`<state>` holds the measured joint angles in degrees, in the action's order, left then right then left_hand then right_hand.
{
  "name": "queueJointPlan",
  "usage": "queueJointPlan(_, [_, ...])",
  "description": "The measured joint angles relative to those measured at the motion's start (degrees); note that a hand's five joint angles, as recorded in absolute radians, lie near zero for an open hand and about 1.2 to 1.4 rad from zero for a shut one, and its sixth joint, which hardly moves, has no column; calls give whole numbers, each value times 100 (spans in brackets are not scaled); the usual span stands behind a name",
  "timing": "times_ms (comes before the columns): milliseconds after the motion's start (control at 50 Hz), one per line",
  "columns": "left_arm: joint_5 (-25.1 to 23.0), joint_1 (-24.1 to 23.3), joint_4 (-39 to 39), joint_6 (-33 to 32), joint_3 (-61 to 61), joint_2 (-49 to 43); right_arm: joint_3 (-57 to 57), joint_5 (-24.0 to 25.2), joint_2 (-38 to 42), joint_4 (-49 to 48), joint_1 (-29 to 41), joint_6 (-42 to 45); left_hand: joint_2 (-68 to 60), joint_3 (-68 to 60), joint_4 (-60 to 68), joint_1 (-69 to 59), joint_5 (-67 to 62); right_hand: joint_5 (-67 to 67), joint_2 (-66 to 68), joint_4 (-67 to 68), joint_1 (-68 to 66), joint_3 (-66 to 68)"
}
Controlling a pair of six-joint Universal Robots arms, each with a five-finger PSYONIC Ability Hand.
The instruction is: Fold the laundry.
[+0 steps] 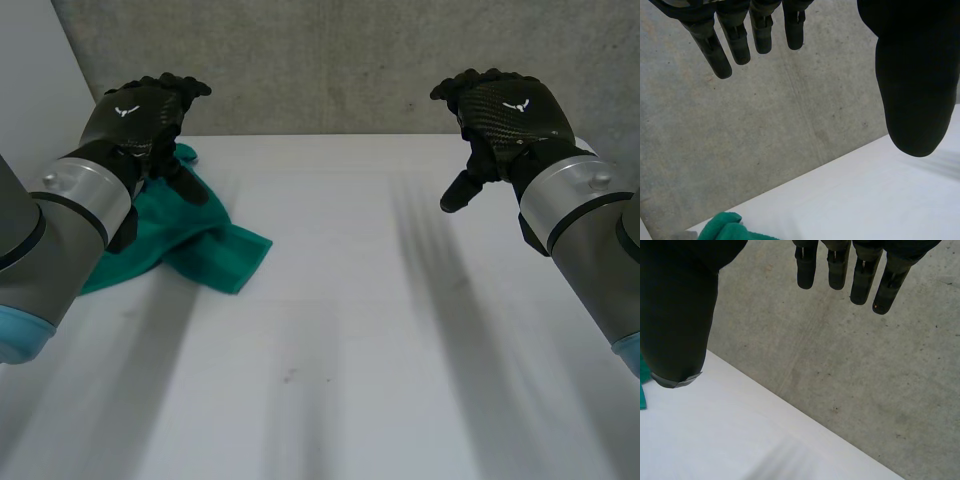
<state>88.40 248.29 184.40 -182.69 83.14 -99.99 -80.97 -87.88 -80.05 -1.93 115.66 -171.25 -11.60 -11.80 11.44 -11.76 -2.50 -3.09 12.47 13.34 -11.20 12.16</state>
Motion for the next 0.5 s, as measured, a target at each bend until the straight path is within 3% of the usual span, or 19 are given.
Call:
queueJointPlan(120, [-15, 0, -6, -205, -25, -77, 1, 5, -7, 0, 0, 3, 0, 0, 0, 0, 0, 0, 0, 0, 0, 0])
queueJointPlan(220, [-23, 52, 2, -797, -101, -437, 9, 12, -16, 0, -4, 25, 0, 0, 0, 0, 0, 0, 0, 0, 0, 0])
queueJointPlan(360, [-44, 333, 260, -2104, -403, -1649, 4, 16, -20, 9, -3, 79, 0, 0, 0, 0, 0, 0, 0, 0, 0, 0])
queueJointPlan(500, [-271, 853, 622, -2735, -762, -2666, -19, 17, -20, 12, 22, 87, 0, 0, 1, 0, 0, 0, 0, 0, 0, 3])
